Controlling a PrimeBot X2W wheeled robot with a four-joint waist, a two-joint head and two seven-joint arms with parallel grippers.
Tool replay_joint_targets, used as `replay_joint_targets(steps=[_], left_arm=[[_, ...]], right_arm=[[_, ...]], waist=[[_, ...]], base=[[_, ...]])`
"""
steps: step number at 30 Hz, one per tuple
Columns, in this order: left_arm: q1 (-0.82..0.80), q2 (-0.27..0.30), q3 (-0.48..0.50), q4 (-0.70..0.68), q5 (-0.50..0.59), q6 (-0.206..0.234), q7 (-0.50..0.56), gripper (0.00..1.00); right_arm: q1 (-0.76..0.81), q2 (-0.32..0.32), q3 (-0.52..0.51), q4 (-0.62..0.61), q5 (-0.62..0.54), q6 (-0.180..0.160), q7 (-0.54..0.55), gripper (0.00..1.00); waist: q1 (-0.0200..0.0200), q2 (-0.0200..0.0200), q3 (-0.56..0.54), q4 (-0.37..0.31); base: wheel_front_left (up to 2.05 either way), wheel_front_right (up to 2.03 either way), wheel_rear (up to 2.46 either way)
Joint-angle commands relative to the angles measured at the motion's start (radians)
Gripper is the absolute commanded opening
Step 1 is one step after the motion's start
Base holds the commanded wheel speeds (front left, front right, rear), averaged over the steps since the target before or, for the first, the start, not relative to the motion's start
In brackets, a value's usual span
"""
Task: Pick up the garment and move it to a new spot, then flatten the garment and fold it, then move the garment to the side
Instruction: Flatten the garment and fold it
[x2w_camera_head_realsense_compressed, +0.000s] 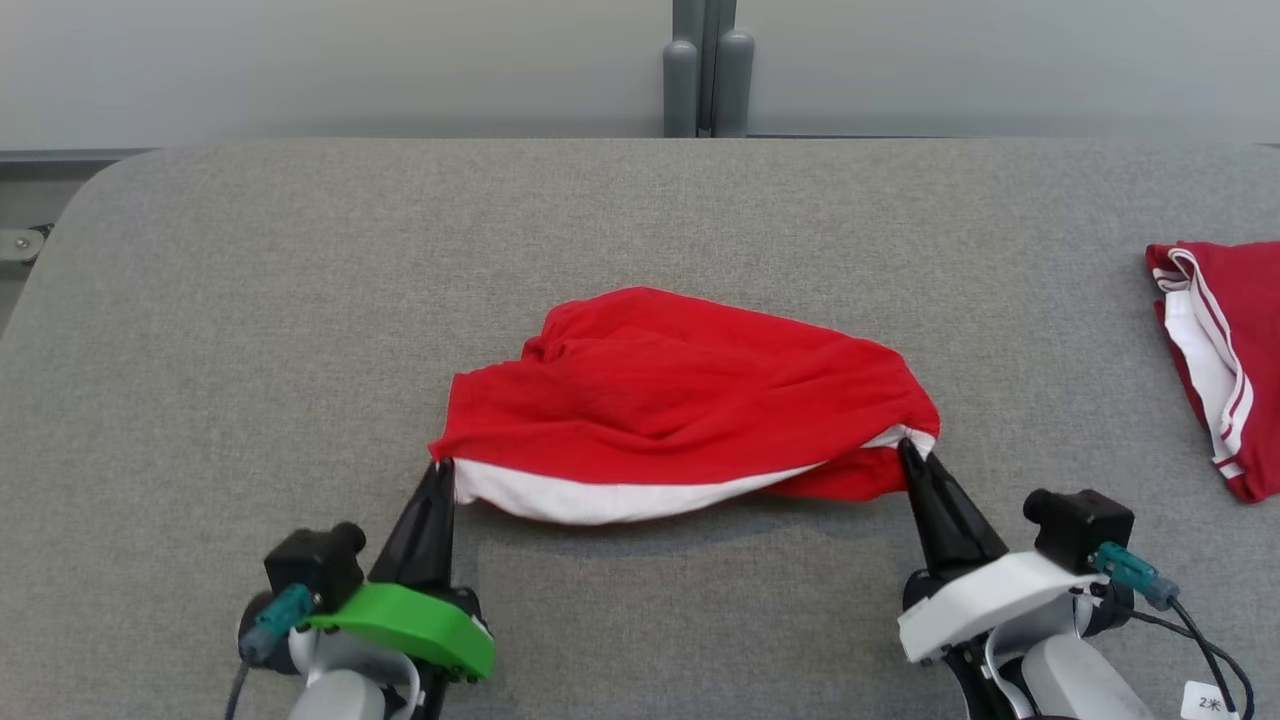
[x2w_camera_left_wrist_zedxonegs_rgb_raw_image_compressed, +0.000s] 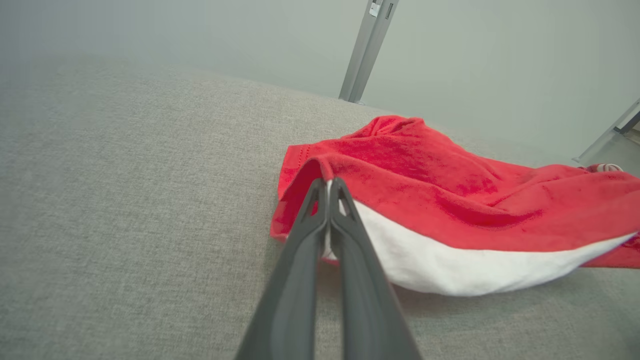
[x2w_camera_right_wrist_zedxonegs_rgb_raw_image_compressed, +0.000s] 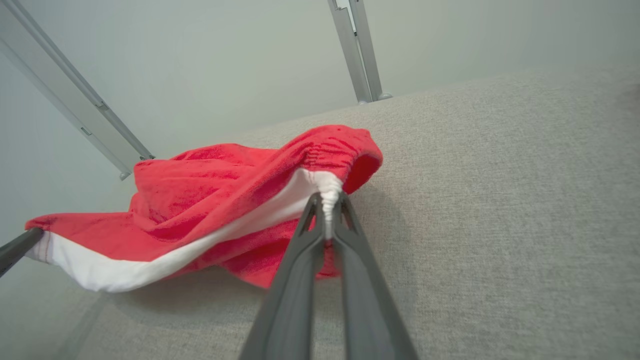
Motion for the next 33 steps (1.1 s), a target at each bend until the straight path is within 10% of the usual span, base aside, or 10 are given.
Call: replay_joint_targets(steps=[1, 10, 21, 33], left_arm=[[-0.027, 0.017, 0.005, -0.025, 0.014, -0.003, -0.003, 0.00], [-0.567, 0.190, -0.119, -0.004, 0.045, -0.003, -0.003, 0.00], [-1.216, 0.299, -0.173, 0.078, 0.149, -0.001, -0.002, 0.00], [-1.082, 0.241, -0.067, 0.052, 0.155, -0.001, -0.001, 0.00]], right_arm=[[-0.013, 0.008, -0.018, -0.008, 0.035, -0.001, -0.002, 0.00], [-0.624, -0.101, 0.135, 0.087, -0.003, -0.001, 0.081, 0.00], [-1.319, -0.119, 0.080, 0.324, -0.194, -0.001, 0.047, 0.00], [-1.281, -0.154, 0.091, 0.450, -0.204, -0.001, -0.002, 0.00]], waist=[[0.0000, 0.0000, -0.016, 0.002], [0.0000, 0.0000, 0.202, -0.016], [0.0000, 0.0000, 0.401, 0.000], [0.0000, 0.0000, 0.506, -0.007]], base=[[0.00, 0.00, 0.00], [0.00, 0.00, 0.00], [0.00, 0.00, 0.00], [0.00, 0.00, 0.00]])
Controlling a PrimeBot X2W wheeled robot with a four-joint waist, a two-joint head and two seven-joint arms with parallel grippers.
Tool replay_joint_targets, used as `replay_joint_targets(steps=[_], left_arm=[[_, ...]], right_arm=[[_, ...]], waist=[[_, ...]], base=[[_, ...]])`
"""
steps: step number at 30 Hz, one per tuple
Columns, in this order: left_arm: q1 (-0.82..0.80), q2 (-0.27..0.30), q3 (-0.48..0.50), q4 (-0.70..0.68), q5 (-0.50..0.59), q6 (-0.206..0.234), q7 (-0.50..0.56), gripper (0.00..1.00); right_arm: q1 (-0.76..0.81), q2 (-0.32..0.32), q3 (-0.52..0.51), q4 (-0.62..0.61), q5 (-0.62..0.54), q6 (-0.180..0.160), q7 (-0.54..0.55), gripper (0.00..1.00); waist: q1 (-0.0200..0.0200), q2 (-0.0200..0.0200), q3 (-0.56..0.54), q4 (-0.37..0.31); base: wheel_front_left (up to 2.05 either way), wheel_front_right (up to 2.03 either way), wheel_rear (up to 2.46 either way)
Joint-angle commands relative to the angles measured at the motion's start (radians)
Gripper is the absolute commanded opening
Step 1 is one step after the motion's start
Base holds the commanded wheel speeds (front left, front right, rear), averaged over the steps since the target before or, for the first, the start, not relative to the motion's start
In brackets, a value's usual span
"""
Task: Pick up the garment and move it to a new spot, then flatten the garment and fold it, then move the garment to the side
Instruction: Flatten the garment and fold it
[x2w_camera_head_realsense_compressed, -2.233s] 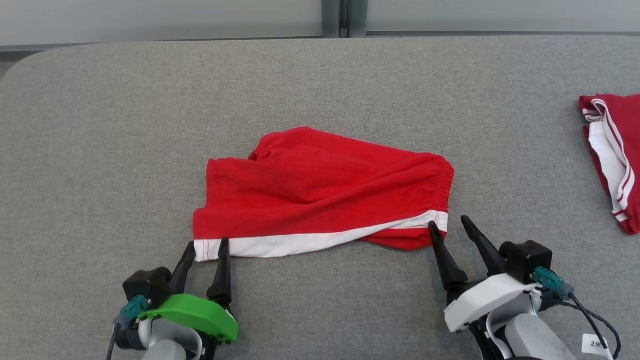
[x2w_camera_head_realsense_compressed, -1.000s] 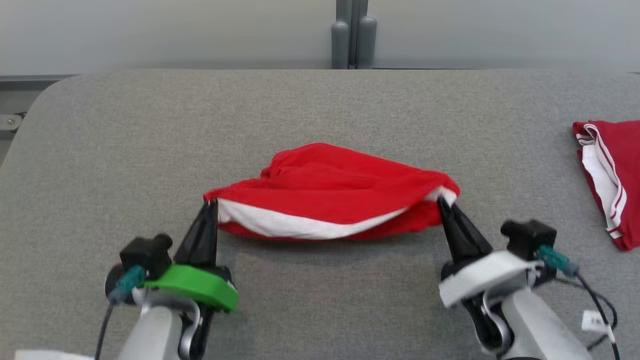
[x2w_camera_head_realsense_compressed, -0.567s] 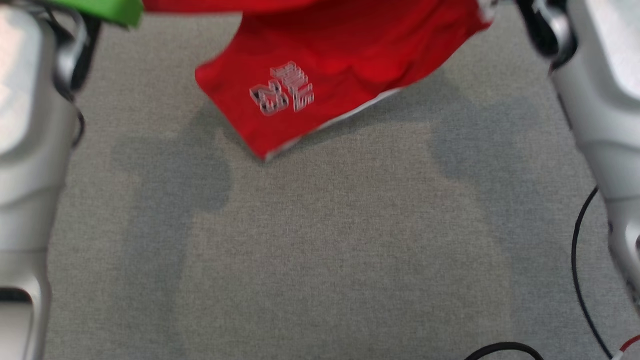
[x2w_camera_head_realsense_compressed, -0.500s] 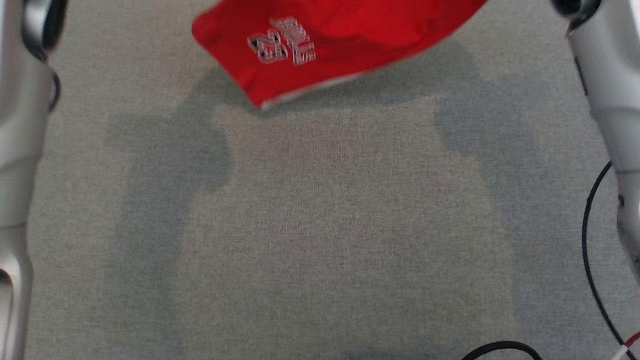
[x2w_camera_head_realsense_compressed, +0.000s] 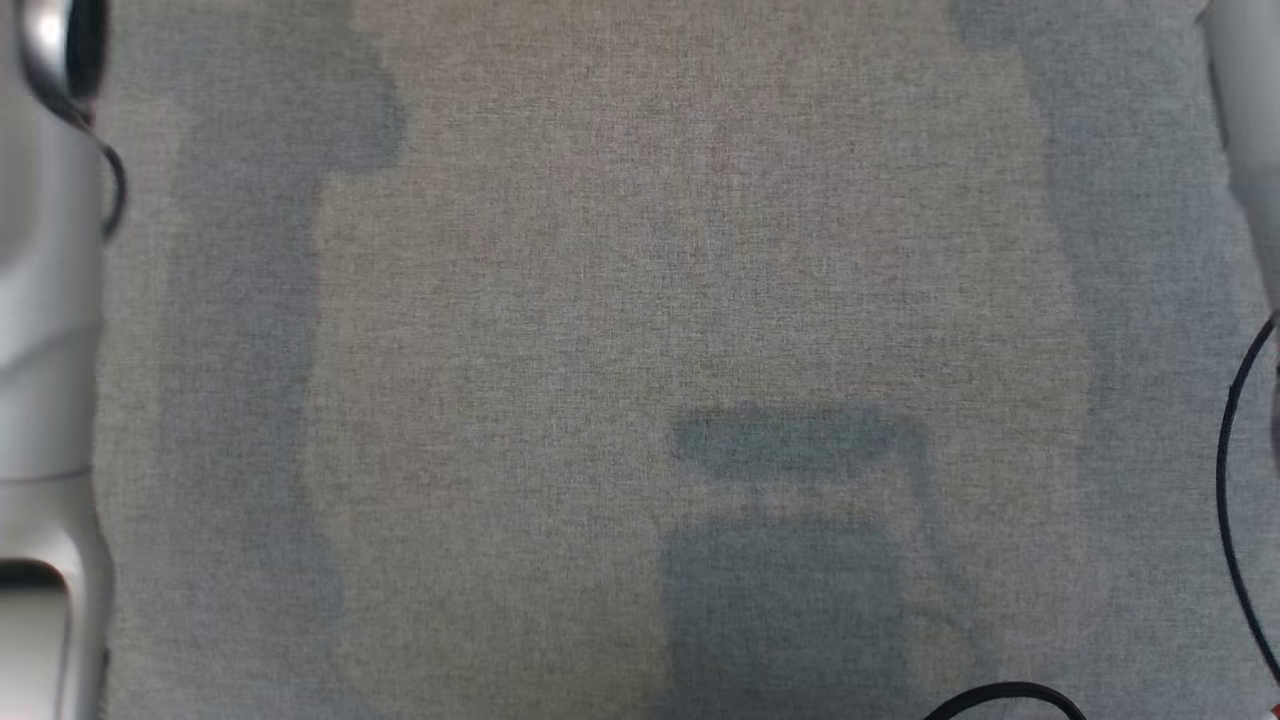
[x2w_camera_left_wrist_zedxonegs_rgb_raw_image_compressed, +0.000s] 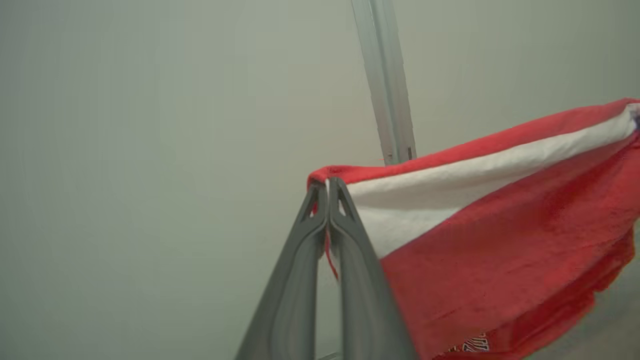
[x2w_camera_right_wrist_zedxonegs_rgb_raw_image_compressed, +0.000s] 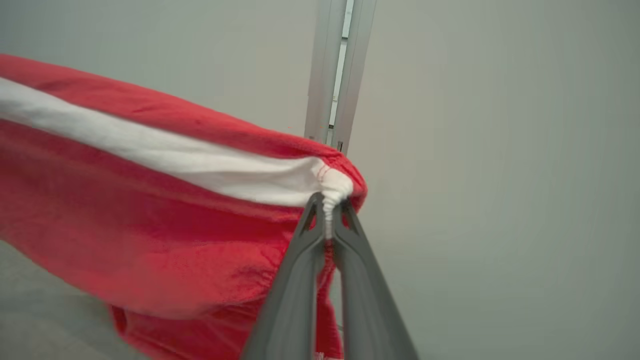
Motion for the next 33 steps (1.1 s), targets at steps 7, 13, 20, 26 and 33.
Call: replay_joint_targets(steps=[7, 13, 20, 26, 33], left_arm=[[0.336, -0.095, 0.062, -0.039, -0.069, 0.002, 0.000, 0.00], [0.608, -0.136, 0.067, -0.018, -0.099, 0.001, 0.000, 0.00], [0.861, -0.173, 0.100, 0.012, -0.135, 0.002, 0.000, 0.00], [1.015, -0.191, 0.121, 0.045, -0.127, 0.002, 0.000, 0.00], [1.165, -0.198, 0.138, 0.071, -0.112, 0.002, 0.000, 0.00]], right_arm=[[0.352, -0.061, 0.139, -0.109, 0.157, -0.002, -0.006, 0.00], [0.652, -0.121, 0.214, -0.223, 0.308, -0.002, -0.005, 0.00], [0.946, -0.144, 0.225, -0.261, 0.406, -0.002, -0.003, 0.00], [1.100, -0.120, 0.210, -0.253, 0.430, -0.002, -0.003, 0.00], [1.244, -0.097, 0.232, -0.229, 0.454, -0.002, -0.003, 0.00]], waist=[[-0.0002, 0.0000, -0.011, -0.015], [-0.0002, 0.0000, -0.121, -0.017], [-0.0002, 0.0000, -0.297, -0.023], [-0.0002, 0.0000, -0.428, -0.020], [-0.0002, 0.0000, -0.533, -0.015]], base=[[0.00, 0.00, 0.00], [0.00, 0.00, 0.00], [0.00, 0.00, 0.00], [0.00, 0.00, 0.00], [0.00, 0.00, 0.00]])
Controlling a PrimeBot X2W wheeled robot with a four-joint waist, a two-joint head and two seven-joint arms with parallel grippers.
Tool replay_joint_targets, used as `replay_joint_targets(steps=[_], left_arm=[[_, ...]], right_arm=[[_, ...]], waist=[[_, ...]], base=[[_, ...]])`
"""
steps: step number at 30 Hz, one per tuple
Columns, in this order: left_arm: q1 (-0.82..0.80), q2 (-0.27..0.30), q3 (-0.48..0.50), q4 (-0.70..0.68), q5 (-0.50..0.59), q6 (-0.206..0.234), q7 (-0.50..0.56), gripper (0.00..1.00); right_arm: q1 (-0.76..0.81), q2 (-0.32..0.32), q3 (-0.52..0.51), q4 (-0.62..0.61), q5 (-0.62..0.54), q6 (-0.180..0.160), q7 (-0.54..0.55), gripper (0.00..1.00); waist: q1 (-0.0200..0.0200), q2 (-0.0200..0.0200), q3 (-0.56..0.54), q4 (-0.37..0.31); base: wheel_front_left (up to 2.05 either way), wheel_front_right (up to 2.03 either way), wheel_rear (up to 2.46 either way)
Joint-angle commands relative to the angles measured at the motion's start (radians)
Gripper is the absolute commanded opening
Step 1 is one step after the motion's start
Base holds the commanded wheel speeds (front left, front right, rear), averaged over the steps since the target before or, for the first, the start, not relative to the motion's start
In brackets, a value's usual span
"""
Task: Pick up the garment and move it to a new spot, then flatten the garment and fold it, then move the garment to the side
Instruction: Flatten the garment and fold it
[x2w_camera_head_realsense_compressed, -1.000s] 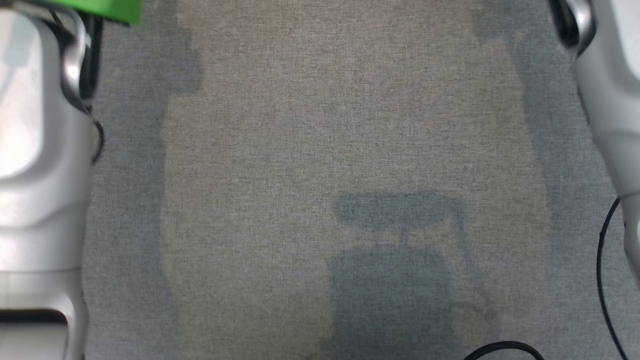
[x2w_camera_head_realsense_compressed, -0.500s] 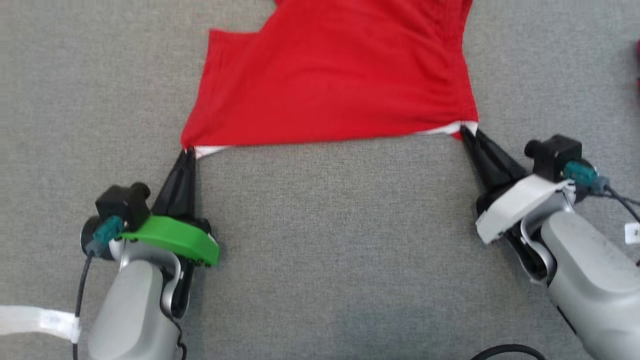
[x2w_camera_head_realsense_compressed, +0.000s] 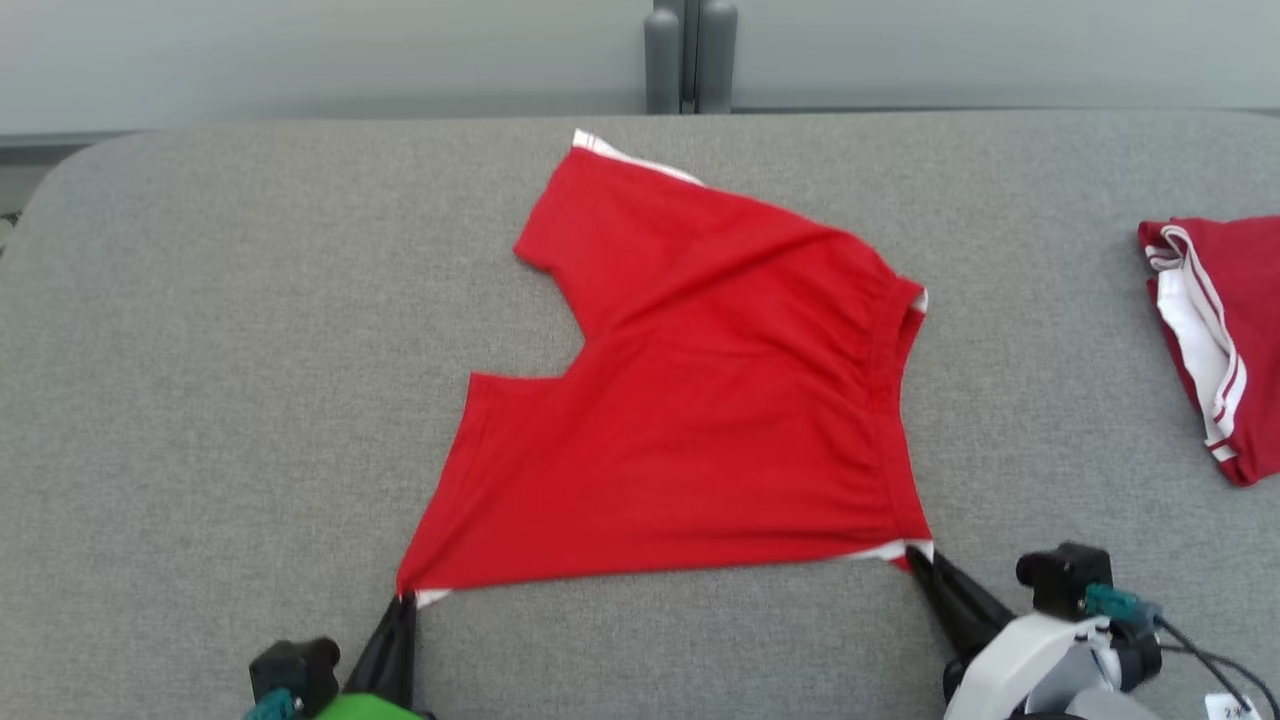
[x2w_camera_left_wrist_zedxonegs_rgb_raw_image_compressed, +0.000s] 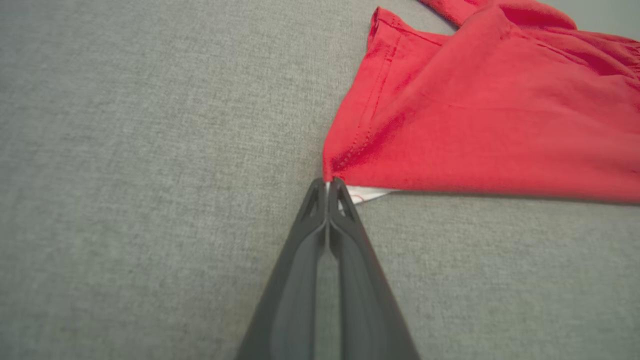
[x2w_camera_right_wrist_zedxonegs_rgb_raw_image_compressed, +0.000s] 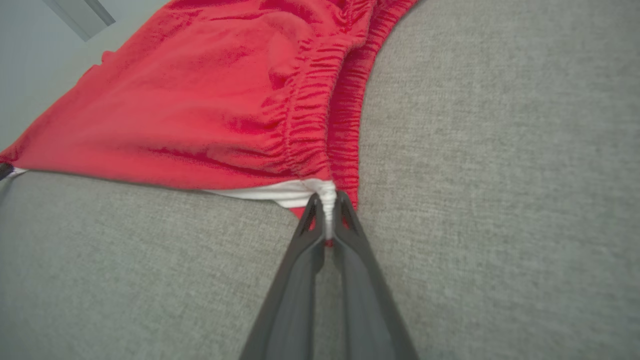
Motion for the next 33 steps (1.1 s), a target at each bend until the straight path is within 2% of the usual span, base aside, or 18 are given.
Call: replay_joint_targets(steps=[1, 8, 15, 21, 26, 29, 33], left_arm=[[0.046, 0.007, 0.006, 0.011, 0.012, 0.002, 0.000, 0.00], [0.193, 0.017, -0.009, 0.008, 0.039, 0.002, 0.000, 0.00], [0.256, 0.030, 0.018, -0.009, 0.024, 0.002, 0.000, 0.00], [0.194, 0.038, -0.007, -0.132, 0.017, 0.002, 0.000, 0.00], [0.061, 0.059, -0.031, -0.230, 0.023, 0.002, 0.000, 0.00], [-0.112, 0.082, -0.069, -0.200, 0.033, 0.002, 0.000, 0.00], [-0.291, 0.092, -0.116, -0.097, 0.048, 0.002, 0.000, 0.00]], right_arm=[[0.059, -0.005, 0.014, 0.022, 0.006, -0.003, 0.003, 0.00], [0.185, -0.018, 0.102, 0.050, 0.056, -0.003, 0.004, 0.00], [0.260, -0.054, 0.216, 0.018, 0.132, -0.003, 0.008, 0.00], [0.232, -0.079, 0.132, -0.146, 0.167, -0.002, 0.002, 0.00], [0.190, -0.070, -0.001, -0.278, 0.204, -0.002, 0.002, 0.00], [0.128, -0.049, -0.087, -0.298, 0.217, -0.002, 0.002, 0.00], [0.050, -0.010, -0.132, -0.270, 0.205, -0.002, 0.002, 0.00]], waist=[[0.0001, -0.0001, -0.126, 0.006], [0.0001, -0.0001, -0.206, 0.017], [0.0001, -0.0001, -0.229, 0.032], [0.0001, -0.0001, -0.197, 0.026], [0.0001, -0.0001, -0.128, 0.001], [0.0001, -0.0001, -0.044, -0.030], [0.0001, -0.0001, 0.041, -0.064]], base=[[0.00, 0.00, 0.00], [0.00, 0.00, 0.00], [0.00, 0.00, 0.00], [0.00, 0.00, 0.00], [0.00, 0.00, 0.00], [0.00, 0.00, 0.00], [0.00, 0.00, 0.00]])
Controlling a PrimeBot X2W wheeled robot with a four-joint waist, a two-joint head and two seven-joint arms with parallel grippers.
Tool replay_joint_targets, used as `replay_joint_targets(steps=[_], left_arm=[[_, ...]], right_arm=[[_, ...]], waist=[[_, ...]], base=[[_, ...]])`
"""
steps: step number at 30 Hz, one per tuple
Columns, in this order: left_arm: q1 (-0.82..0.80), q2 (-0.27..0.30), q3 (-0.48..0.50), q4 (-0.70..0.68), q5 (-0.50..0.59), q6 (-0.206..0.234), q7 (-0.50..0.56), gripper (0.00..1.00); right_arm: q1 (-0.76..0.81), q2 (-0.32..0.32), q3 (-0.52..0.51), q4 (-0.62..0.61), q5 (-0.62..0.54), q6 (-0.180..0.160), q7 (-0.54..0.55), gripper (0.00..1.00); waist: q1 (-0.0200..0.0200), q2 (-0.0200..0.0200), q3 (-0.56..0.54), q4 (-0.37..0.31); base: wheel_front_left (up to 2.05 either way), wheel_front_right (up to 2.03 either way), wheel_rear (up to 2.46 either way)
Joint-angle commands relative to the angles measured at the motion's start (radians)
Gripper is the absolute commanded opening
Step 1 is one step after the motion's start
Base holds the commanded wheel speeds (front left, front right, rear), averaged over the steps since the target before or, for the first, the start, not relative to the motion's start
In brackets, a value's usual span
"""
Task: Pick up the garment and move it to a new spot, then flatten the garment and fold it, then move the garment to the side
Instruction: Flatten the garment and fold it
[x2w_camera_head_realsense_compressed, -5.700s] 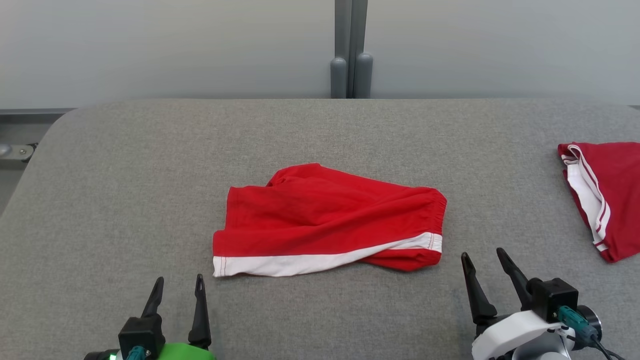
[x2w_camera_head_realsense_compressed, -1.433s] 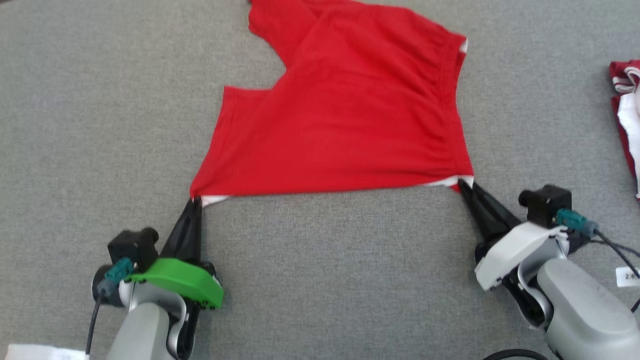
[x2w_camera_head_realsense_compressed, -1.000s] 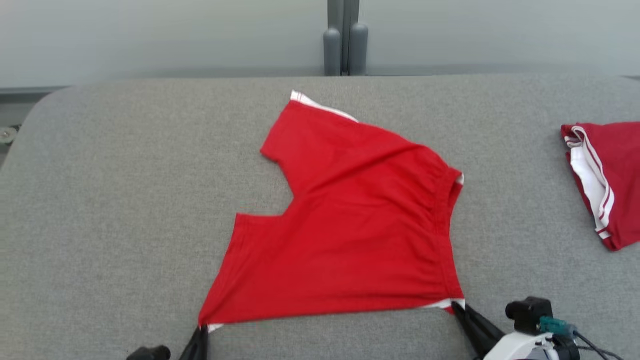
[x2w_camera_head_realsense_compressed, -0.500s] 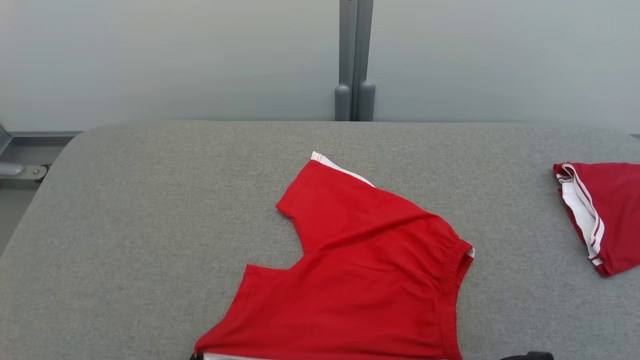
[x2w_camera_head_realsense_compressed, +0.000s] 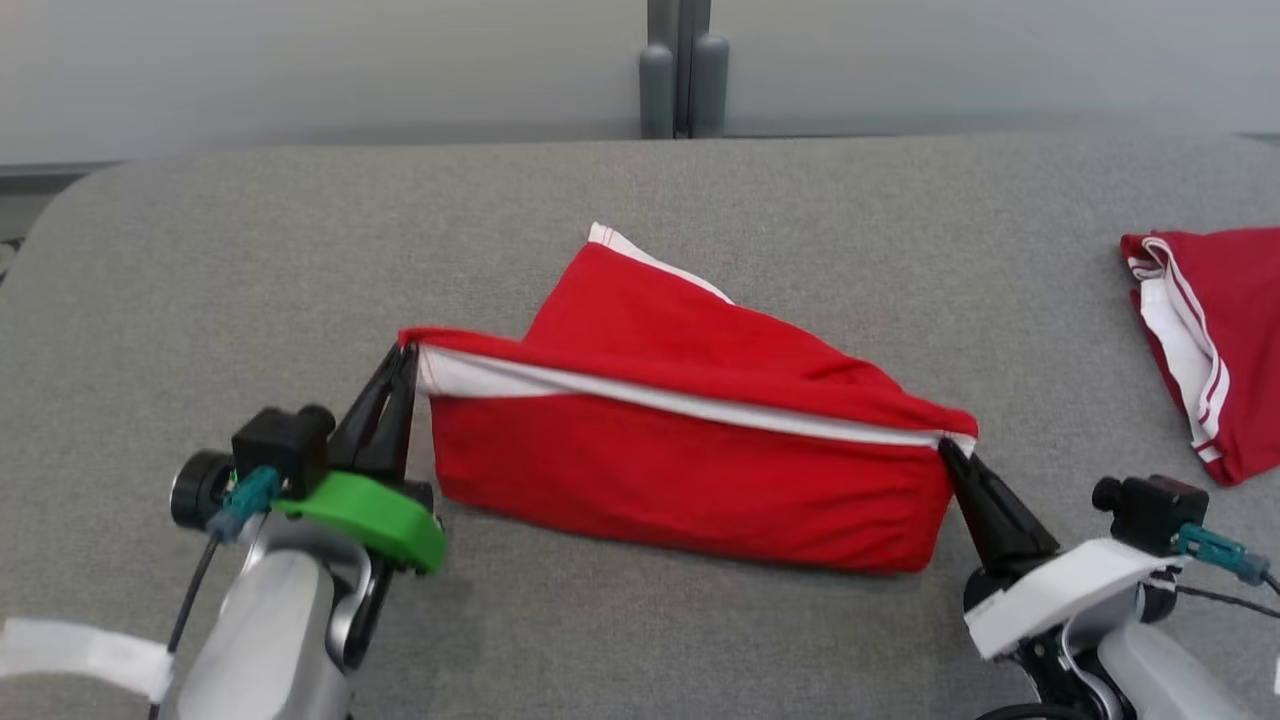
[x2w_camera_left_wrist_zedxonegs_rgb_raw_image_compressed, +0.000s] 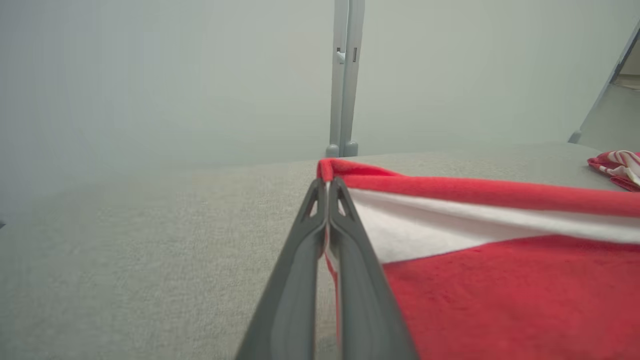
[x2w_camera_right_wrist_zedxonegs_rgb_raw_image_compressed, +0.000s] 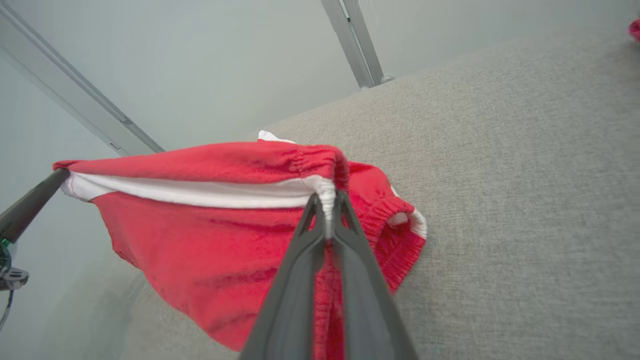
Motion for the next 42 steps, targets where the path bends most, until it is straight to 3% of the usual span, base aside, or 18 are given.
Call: replay_joint_targets(steps=[1, 15, 27, 28, 29, 30, 31, 32, 42], left_arm=[[-0.074, 0.010, -0.016, 0.053, 0.013, 0.002, 0.000, 0.00], [-0.507, -0.011, -0.093, 0.405, 0.080, 0.012, 0.000, 0.00], [-0.648, -0.021, -0.116, 0.550, 0.113, 0.016, 0.000, 0.00], [-0.651, -0.022, -0.116, 0.553, 0.114, 0.018, 0.000, 0.00], [-0.652, -0.023, -0.113, 0.554, 0.114, 0.021, 0.000, 0.00], [-0.650, -0.026, -0.107, 0.545, 0.110, 0.024, 0.000, 0.24], [-0.643, -0.028, -0.102, 0.536, 0.108, 0.029, 0.000, 0.66], [-0.634, -0.029, -0.099, 0.528, 0.108, 0.031, 0.000, 1.00], [-0.531, -0.051, -0.052, 0.448, 0.089, 0.040, 0.000, 1.00]], right_arm=[[-0.033, 0.021, -0.015, 0.019, -0.004, -0.002, 0.000, 0.00], [-0.207, 0.185, -0.111, 0.089, -0.125, -0.002, 0.000, 0.00], [-0.241, 0.251, -0.095, 0.097, -0.165, -0.001, 0.001, 0.00], [-0.239, 0.251, -0.092, 0.097, -0.168, -0.001, 0.001, 0.22], [-0.237, 0.248, -0.091, 0.096, -0.172, -0.002, 0.001, 0.58], [-0.234, 0.245, -0.096, 0.095, -0.179, -0.002, 0.001, 1.00], [-0.229, 0.242, -0.106, 0.091, -0.187, -0.002, 0.001, 1.00], [-0.225, 0.241, -0.121, 0.086, -0.197, -0.002, 0.001, 1.00], [-0.146, 0.262, -0.366, 0.024, -0.364, -0.001, 0.000, 1.00]], waist=[[0.0001, -0.0001, 0.118, -0.064], [0.0001, -0.0001, 0.333, -0.154], [0.0001, -0.0001, 0.403, -0.203], [0.0001, -0.0001, 0.403, -0.203], [0.0001, -0.0001, 0.402, -0.203], [0.0001, -0.0001, 0.400, -0.202], [0.0001, -0.0001, 0.397, -0.199], [0.0001, -0.0001, 0.394, -0.195], [0.0001, -0.0001, 0.318, -0.141]], base=[[0.00, 0.00, 0.00], [0.00, 0.00, 0.00], [0.00, 0.00, 0.00], [0.00, 0.00, 0.00], [0.00, 0.00, 0.00], [0.00, 0.00, 0.00], [0.00, 0.00, 0.00], [0.00, 0.00, 0.00], [0.00, 0.00, 0.00]])
